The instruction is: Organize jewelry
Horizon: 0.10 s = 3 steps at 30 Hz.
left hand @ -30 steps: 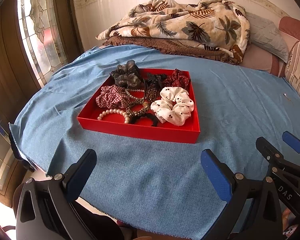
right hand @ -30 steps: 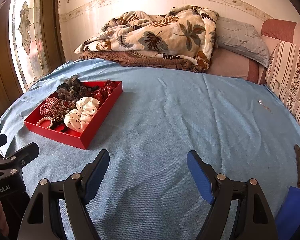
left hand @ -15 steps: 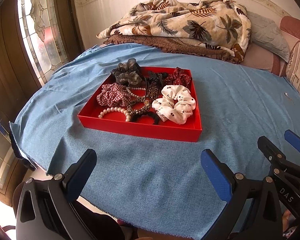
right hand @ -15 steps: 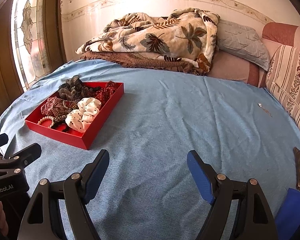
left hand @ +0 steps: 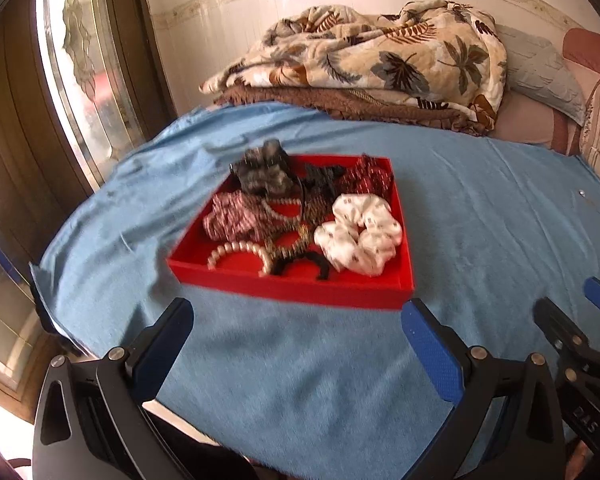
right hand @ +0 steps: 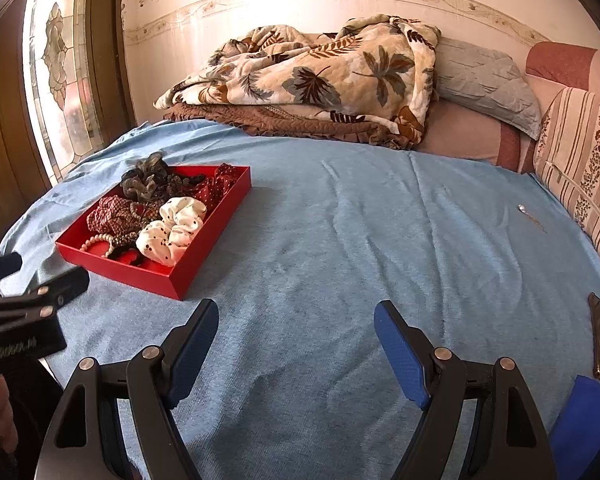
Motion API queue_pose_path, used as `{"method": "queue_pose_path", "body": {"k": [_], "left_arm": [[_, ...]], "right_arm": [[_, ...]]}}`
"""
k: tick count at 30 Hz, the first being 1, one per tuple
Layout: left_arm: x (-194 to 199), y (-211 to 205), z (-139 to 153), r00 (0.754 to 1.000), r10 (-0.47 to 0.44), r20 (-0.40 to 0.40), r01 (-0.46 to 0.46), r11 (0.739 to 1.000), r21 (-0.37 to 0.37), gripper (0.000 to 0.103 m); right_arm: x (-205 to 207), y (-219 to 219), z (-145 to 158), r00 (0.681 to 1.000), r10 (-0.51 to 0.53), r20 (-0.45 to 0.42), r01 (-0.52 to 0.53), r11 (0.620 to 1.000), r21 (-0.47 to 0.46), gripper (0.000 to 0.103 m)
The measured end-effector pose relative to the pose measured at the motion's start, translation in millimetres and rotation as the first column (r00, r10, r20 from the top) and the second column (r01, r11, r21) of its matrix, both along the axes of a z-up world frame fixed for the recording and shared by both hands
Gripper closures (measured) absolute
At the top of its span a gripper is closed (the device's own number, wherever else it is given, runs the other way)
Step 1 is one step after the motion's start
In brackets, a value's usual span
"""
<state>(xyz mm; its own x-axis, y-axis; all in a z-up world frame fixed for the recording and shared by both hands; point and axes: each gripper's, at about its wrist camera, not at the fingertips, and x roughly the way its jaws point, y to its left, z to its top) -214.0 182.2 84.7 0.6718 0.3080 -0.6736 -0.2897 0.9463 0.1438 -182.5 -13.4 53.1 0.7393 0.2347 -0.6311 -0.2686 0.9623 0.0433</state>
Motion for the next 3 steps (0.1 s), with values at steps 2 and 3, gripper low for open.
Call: {"method": "queue_pose_path", "body": {"k": [2, 3], "left_arm": [[5.1, -2.8, 5.2, 1.0, -0.014, 0.002, 0.014, 1.0, -0.003, 0.0], [9.6, -5.7, 8.1, 1.0, -0.024, 0.0, 0.024, 1.0, -0.01, 0.0]], "right_arm": [[2.6, -6.0, 1.1, 1.0, -0.002, -0.012, 0.002, 1.0, 0.011, 0.016], [4.4, -12.2, 1.5, 1.0, -0.01, -0.021, 0.01, 1.0, 0.021, 0.016]]}}
